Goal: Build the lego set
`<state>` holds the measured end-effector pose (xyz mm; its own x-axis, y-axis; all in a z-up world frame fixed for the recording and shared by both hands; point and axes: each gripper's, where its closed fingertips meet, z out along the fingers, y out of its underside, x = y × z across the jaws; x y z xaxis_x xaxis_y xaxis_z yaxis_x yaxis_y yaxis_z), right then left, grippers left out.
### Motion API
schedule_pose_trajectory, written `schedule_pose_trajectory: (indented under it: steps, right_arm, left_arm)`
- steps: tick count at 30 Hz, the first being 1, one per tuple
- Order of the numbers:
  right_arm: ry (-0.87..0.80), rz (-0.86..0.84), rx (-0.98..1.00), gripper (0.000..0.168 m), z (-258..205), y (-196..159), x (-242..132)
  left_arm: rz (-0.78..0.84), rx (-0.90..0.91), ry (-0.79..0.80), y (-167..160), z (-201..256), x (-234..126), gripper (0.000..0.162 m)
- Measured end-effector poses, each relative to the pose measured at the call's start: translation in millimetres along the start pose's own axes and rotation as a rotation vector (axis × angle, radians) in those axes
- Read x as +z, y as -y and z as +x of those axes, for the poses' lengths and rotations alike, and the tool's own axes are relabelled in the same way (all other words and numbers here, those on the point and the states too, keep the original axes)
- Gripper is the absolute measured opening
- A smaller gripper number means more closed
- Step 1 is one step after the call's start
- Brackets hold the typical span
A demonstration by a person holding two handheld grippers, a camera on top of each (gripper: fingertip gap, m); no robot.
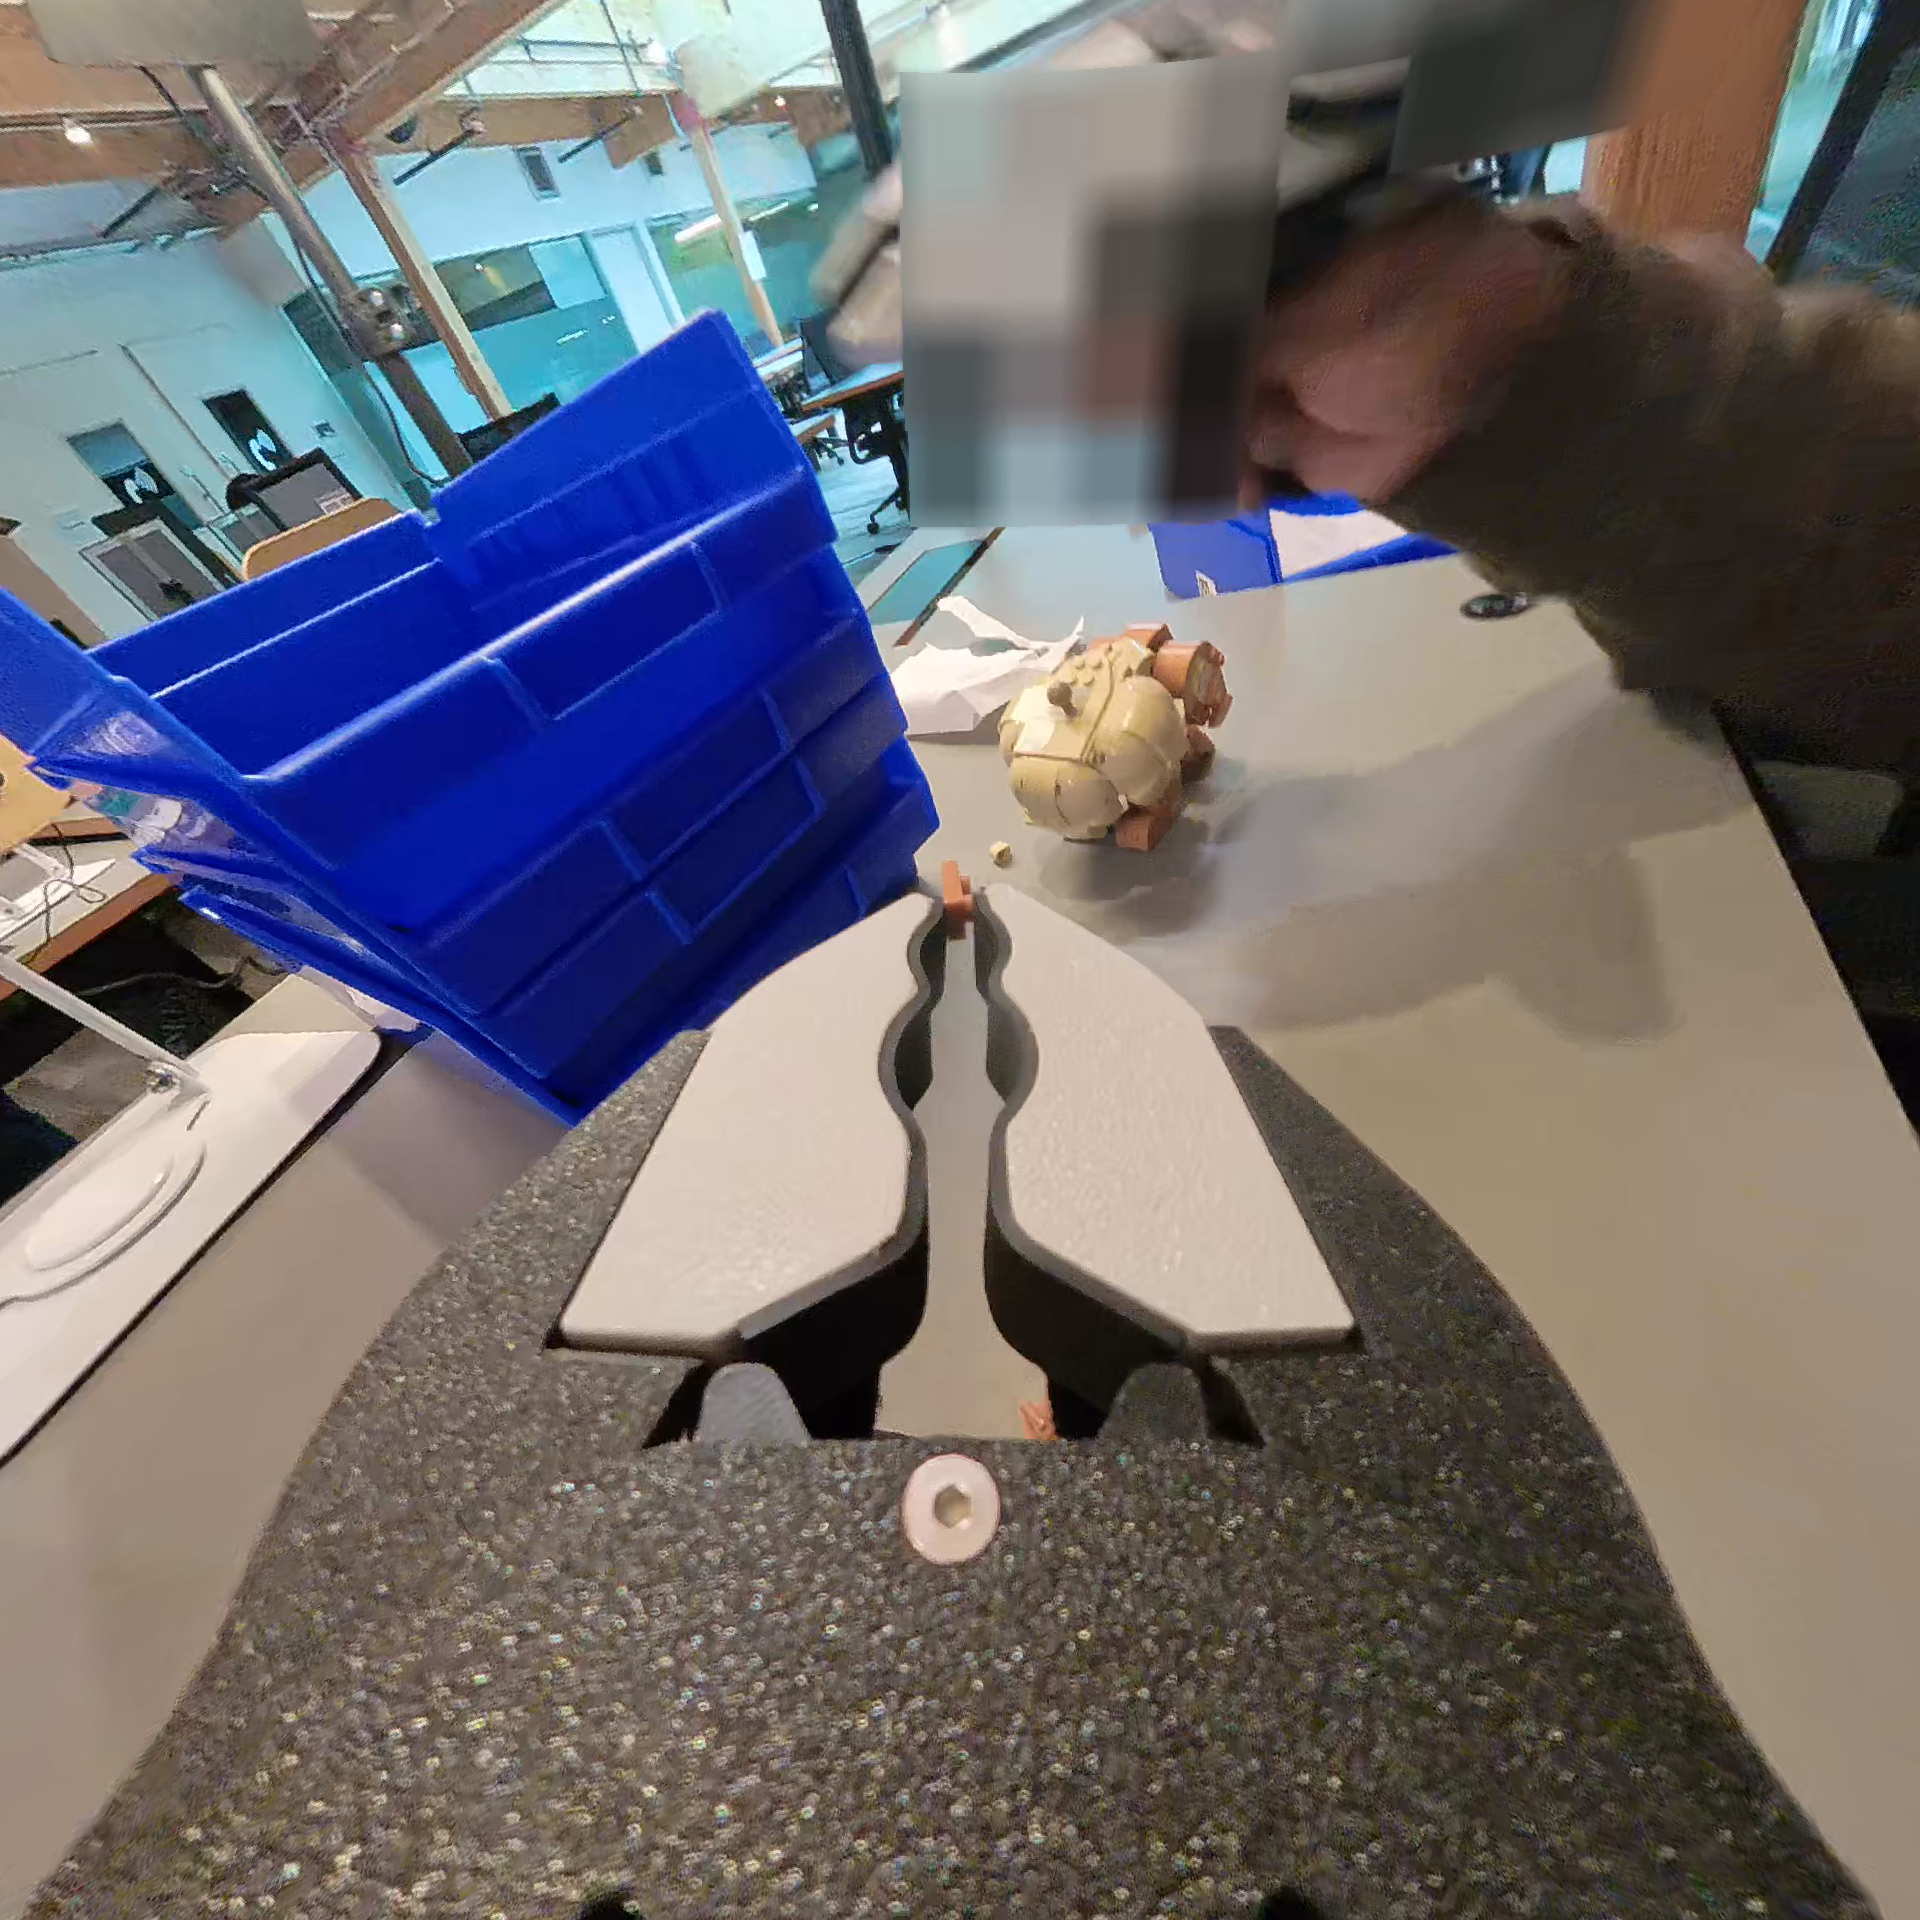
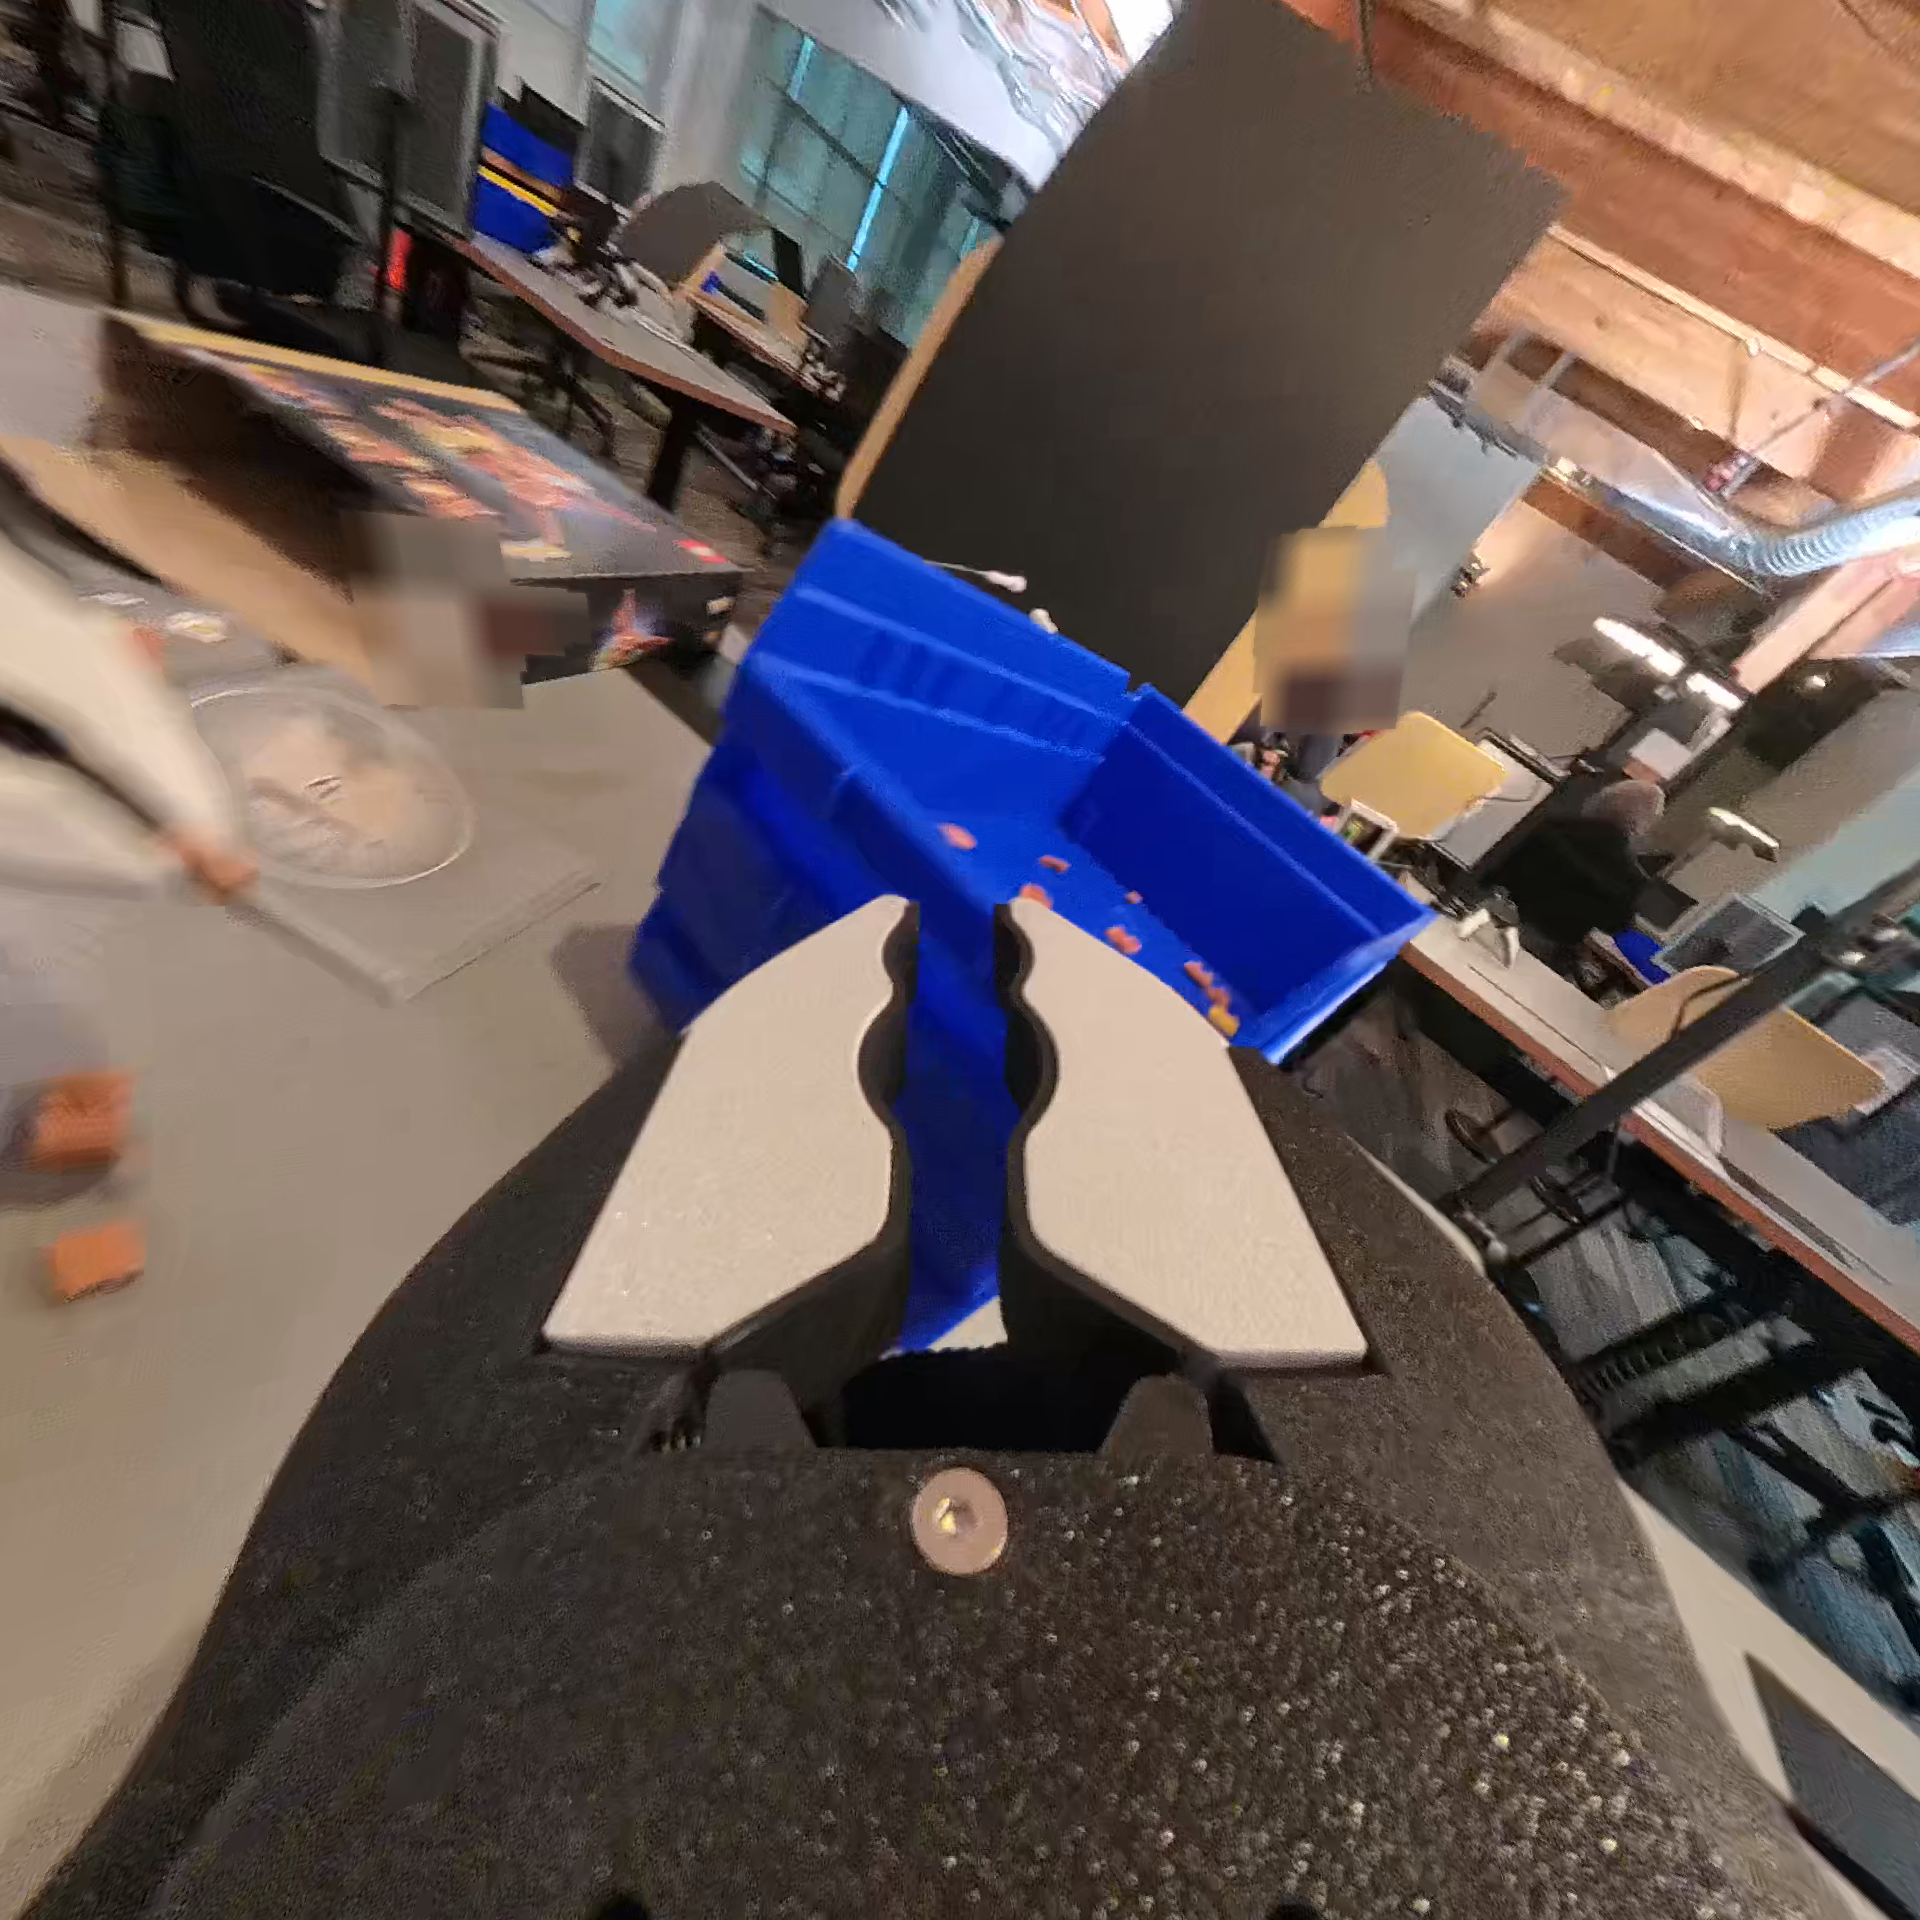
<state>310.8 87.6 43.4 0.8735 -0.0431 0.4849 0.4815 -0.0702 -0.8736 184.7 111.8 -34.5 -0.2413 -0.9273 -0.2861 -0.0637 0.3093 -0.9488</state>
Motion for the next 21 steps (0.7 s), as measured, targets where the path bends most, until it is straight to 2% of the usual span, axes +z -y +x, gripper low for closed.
schedule_pose_trajectory:
  steps: [3, 6, 10, 12, 15, 18, 21]
  right_arm:
    - [0.047, 0.033, 0.047, 0.011, -33, -20, -44]
    - [0.078, 0.060, 0.109, 0.010, -53, -39, -76]
    - [0.046, 0.055, 0.078, 0.010, -57, -59, -95]
    - [0.038, 0.045, 0.080, 0.010, -53, -63, -99]
    - [0.050, 0.005, 0.088, 0.012, -47, -71, -101]
    - [0.052, -0.055, 0.090, 0.016, -37, -84, -101]
    - [0.045, -0.103, 0.105, 0.019, -26, -100, -103]
  left_arm:
    - [0.009, -0.037, 0.034, 12, -14, 5, 0.005]
    - [-0.003, -0.042, 0.092, 40, -38, 18, 0.005]
    - [-0.037, -0.024, 0.194, 94, -88, 48, 0.005]
    - [-0.088, -0.018, 0.239, 111, -117, 69, 0.005]
    - [-0.192, -0.050, 0.301, 114, -158, 98, 0.006]
    - [-0.296, -0.106, 0.321, 97, -182, 120, 0.022]
    - [-0.304, -0.113, 0.325, 88, -186, 127, 0.032]
